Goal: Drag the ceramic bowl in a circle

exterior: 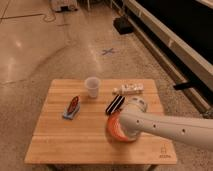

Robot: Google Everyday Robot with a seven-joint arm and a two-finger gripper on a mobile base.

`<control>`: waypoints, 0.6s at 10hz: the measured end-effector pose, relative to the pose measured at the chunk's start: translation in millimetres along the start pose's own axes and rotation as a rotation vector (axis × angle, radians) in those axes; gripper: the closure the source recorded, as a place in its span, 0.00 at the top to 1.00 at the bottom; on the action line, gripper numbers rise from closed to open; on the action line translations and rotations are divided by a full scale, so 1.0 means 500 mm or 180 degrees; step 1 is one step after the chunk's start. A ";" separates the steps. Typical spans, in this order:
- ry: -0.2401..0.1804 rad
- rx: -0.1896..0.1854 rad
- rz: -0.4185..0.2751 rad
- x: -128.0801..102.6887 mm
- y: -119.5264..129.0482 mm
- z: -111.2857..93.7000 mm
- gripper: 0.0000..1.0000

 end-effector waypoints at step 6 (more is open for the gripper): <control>-0.0074 -0.0102 0.0086 0.014 -0.014 -0.019 0.67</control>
